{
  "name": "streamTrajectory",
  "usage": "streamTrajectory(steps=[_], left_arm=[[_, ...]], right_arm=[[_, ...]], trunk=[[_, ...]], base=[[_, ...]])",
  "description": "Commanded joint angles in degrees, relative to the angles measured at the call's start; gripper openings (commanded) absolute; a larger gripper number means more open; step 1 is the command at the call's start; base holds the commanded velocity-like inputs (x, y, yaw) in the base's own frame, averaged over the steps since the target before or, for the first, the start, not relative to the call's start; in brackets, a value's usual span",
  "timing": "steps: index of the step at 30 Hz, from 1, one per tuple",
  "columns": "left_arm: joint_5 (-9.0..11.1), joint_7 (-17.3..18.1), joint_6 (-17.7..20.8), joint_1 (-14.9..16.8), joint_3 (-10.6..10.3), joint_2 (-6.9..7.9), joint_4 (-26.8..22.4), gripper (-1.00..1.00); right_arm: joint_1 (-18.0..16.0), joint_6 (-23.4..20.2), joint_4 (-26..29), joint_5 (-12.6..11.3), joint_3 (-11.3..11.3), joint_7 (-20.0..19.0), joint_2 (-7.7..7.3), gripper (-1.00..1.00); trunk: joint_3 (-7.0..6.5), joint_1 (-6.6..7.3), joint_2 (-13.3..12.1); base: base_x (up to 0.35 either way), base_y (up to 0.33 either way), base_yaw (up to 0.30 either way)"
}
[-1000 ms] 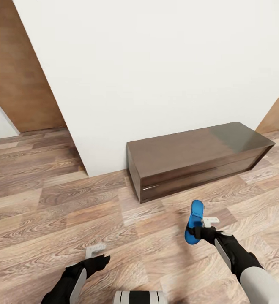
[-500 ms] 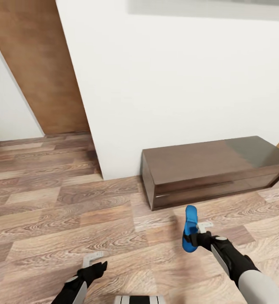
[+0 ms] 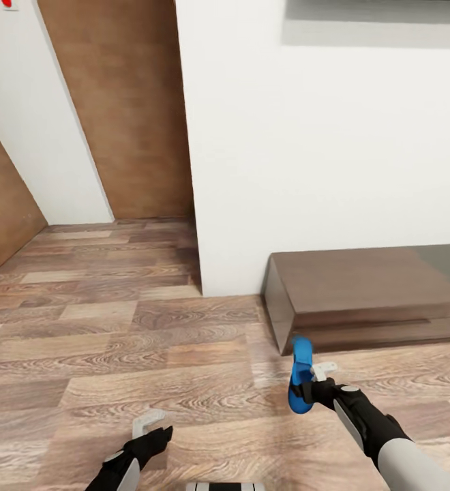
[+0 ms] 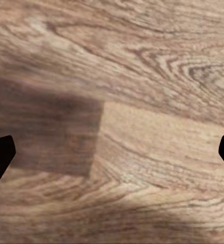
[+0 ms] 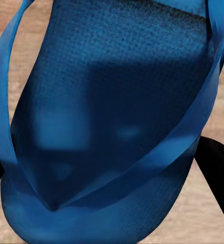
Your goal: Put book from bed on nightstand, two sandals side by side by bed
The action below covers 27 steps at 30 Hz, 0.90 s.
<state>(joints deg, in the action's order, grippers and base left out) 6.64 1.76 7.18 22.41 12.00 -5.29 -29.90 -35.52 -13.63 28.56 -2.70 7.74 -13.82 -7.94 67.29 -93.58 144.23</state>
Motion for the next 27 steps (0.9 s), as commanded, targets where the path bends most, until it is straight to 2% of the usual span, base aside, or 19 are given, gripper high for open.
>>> streamTrajectory(steps=[1, 11, 17, 27], left_arm=[[0.06, 0.03, -0.02, 0.0, 0.01, 0.01, 0.01, 1.0], [0.12, -0.31, -0.07, 0.0, 0.04, 0.02, 0.1, 1.0], [0.11, -0.27, -0.33, 0.0, 0.01, 0.0, 0.4, 1.0], [0.13, -0.29, -3.39, 0.0, 0.04, 0.03, 1.85, 1.0]], right_arm=[[0.0, 0.0, 0.01, -0.02, 0.0, 0.05, 0.01, -1.0], [-0.03, 0.01, 0.01, -0.06, 0.0, 0.11, 0.03, -1.0], [-0.02, 0.01, 0.01, -0.11, 0.0, 0.19, 0.03, -1.0], [0.01, 0.01, 0.01, -0.11, 0.0, 0.2, 0.03, -1.0]], trunk=[[0.0, 0.0, 0.0], [0.0, 0.0, 0.0], [0.0, 0.0, 0.0], [0.0, 0.0, 0.0]], base=[[0.24, 0.19, 0.243], [0.223, 0.153, 0.243], [-0.159, 0.093, 0.243], [-0.01, 0.006, 0.243]])
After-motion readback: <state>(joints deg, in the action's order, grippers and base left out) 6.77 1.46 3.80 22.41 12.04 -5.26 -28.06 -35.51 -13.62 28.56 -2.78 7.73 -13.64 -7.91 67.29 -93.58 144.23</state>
